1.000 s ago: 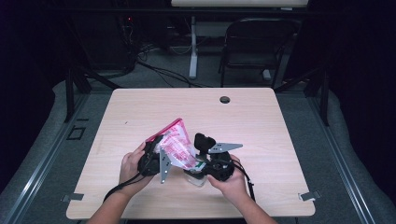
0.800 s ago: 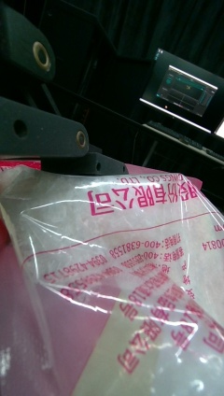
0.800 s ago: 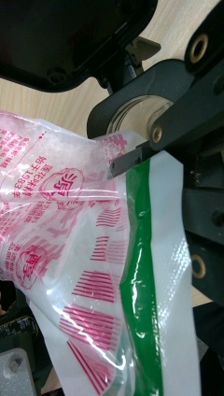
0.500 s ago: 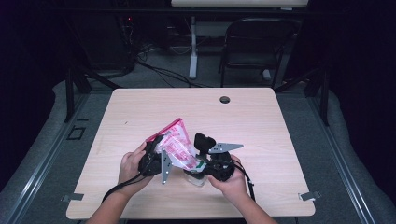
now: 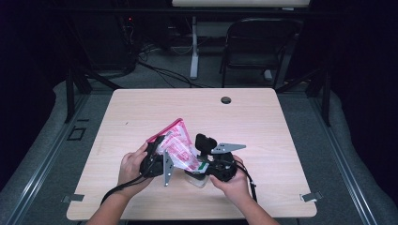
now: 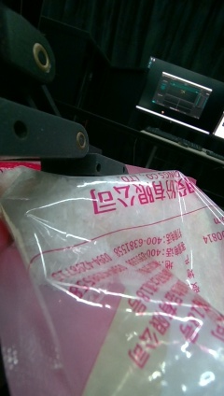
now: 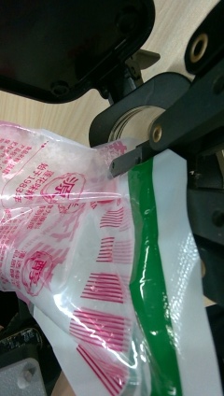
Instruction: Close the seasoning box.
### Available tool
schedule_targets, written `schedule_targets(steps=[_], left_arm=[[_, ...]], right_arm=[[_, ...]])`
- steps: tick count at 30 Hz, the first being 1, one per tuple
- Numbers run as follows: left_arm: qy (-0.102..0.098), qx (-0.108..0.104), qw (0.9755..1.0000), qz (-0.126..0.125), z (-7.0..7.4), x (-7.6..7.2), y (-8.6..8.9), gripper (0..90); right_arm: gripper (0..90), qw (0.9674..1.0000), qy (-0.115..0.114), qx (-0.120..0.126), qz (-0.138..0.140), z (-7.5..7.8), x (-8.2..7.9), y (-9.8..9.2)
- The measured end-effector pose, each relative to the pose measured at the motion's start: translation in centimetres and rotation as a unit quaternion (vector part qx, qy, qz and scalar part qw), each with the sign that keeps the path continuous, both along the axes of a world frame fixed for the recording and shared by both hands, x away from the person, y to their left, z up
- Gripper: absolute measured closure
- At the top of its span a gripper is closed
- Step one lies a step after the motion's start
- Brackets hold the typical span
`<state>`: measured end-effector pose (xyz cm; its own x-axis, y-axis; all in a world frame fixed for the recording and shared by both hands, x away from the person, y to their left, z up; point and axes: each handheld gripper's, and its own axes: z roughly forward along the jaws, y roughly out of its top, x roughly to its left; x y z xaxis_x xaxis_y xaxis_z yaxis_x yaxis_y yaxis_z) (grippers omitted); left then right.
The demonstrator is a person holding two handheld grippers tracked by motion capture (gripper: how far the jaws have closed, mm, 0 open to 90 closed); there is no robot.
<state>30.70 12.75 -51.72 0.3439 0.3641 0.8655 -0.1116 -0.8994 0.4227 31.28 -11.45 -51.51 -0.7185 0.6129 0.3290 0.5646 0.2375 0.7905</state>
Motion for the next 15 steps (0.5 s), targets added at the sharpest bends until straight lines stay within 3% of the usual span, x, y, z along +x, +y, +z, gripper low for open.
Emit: schedule_targets(steps=[12,15], left_arm=[[-0.009,0.015,0.9998,0.0,0.39,-0.36,-0.05,63.0],[-0.009,0.011,0.9999,0.0,0.35,-0.42,-0.09,63.0]], right_arm=[[89.8,1.0,0.003,-0.002,0.002,-0.14,-0.09,0.09],[89.7,1.0,0.004,-0.002,0.004,-0.18,-0.08,0.1]])
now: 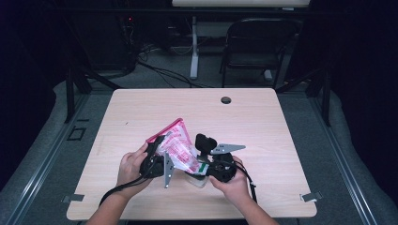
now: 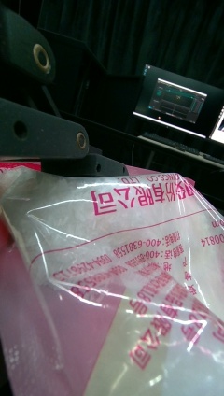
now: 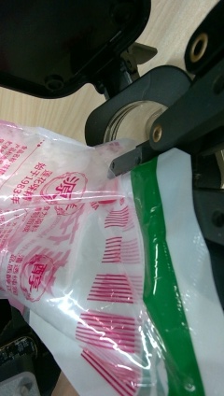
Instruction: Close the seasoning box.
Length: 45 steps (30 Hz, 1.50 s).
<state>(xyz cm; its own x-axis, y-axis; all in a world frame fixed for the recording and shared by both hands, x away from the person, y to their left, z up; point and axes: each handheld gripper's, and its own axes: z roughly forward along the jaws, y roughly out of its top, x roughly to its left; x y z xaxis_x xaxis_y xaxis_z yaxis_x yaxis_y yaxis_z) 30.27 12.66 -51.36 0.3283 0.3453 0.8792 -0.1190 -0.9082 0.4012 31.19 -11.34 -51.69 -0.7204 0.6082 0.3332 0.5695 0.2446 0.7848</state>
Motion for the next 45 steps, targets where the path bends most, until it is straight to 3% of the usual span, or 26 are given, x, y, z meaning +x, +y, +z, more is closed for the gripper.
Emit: schedule_targets(steps=[16,25,45], left_arm=[[-0.011,0.011,0.9999,-0.001,0.19,-0.19,-0.08,63.2],[-0.015,0.036,0.9992,0.004,0.54,-0.36,-0.19,63.3],[-0.021,0.052,0.9984,0.008,0.91,-0.72,-0.49,63.8]], right_arm=[[89.5,1.0,0.002,-0.002,0.0,-0.16,0.04,0.13],[89.1,1.0,0.0,-0.001,-0.002,-0.2,0.03,0.18],[87.6,0.9999,-0.004,0.003,-0.011,-0.07,-0.03,0.07]])
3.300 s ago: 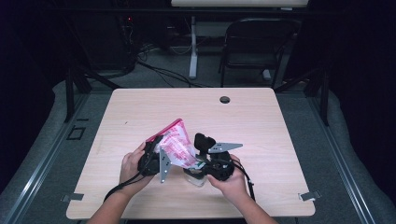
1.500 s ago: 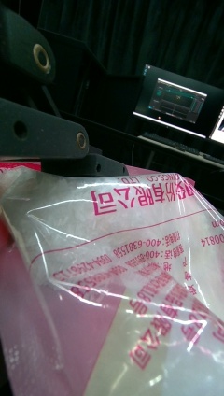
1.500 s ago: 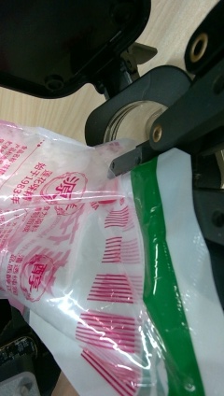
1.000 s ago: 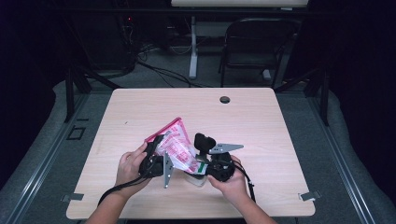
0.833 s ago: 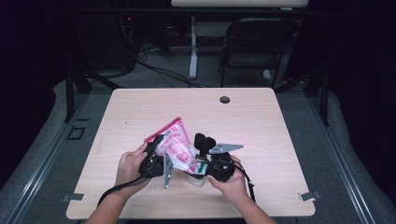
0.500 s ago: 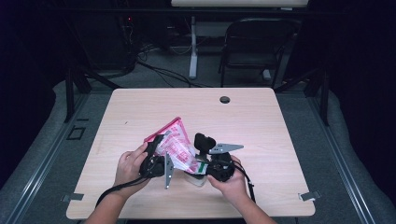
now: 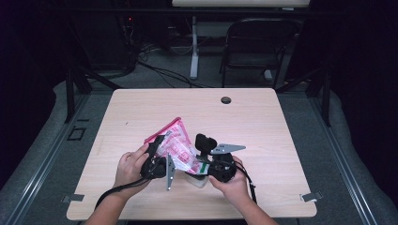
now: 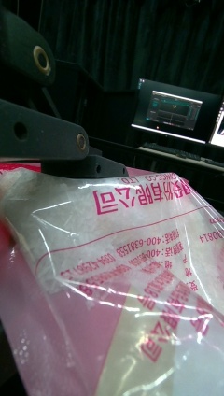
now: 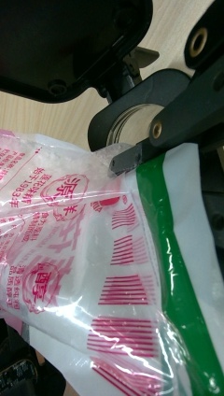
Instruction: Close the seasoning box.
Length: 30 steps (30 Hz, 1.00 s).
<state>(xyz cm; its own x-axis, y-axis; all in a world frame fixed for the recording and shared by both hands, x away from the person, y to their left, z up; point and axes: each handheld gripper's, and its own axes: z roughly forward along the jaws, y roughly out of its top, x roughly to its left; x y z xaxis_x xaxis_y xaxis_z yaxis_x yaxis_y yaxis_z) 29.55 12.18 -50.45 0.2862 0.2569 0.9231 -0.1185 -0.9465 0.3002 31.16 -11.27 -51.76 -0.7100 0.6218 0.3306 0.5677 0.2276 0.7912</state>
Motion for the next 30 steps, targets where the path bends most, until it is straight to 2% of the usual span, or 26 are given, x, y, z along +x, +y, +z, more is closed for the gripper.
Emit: schedule_targets(steps=[10,30], left_arm=[[-0.006,0.012,0.9999,-0.001,0.22,-0.25,-0.23,64.2],[-0.013,0.02,0.9997,-0.002,0.49,-0.59,-0.43,64.5]], right_arm=[[89.4,0.9999,0.008,-0.005,0.004,-0.21,0.14,0.0],[89.5,0.9999,0.012,-0.007,0.005,-0.43,0.15,0.18]])
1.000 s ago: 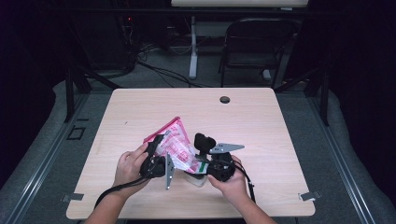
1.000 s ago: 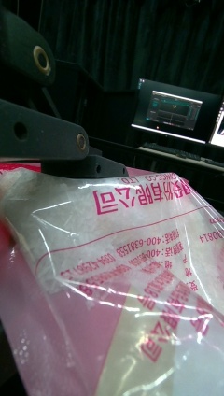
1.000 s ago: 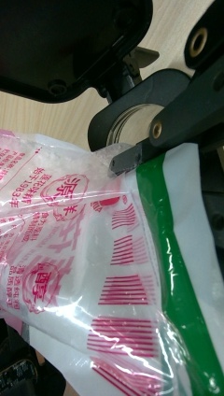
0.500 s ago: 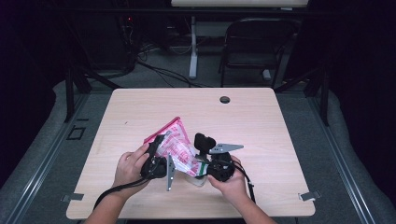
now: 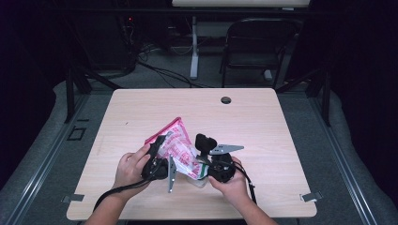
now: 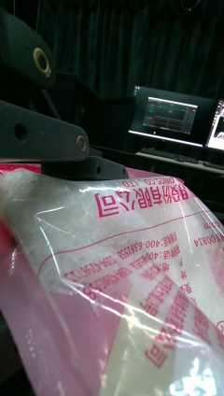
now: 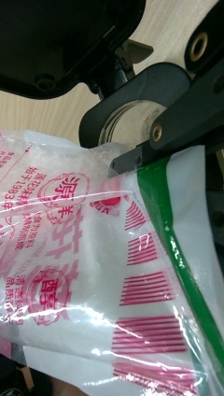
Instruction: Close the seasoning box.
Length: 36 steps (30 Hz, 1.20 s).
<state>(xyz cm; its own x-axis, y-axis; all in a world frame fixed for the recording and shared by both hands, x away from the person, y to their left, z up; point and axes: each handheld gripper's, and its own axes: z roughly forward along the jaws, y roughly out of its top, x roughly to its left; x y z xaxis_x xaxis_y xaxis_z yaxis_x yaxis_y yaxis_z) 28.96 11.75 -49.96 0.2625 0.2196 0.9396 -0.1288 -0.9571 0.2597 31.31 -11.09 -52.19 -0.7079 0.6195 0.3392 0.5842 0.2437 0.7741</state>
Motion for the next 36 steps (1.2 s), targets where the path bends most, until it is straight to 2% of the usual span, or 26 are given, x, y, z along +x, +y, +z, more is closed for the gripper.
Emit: schedule_targets(steps=[5,17,26,36], left_arm=[[0.0,0.003,1.0,0.0,0.04,-0.03,-0.02,64.6],[-0.006,0.009,0.9999,-0.004,0.07,-0.08,-0.06,64.9],[-0.004,0.009,0.9999,-0.002,0.19,-0.25,-0.16,65.0],[-0.015,0.012,0.9998,-0.007,0.42,-0.44,-0.31,65.3]], right_arm=[[89.6,1.0,-0.001,-0.008,0.003,0.02,0.03,-0.05],[89.6,1.0,0.0,-0.006,0.002,-0.01,0.01,0.0],[89.6,1.0,0.0,-0.006,0.001,-0.09,0.0,0.04],[89.6,1.0,-0.001,-0.005,-0.001,-0.18,-0.01,0.18]])
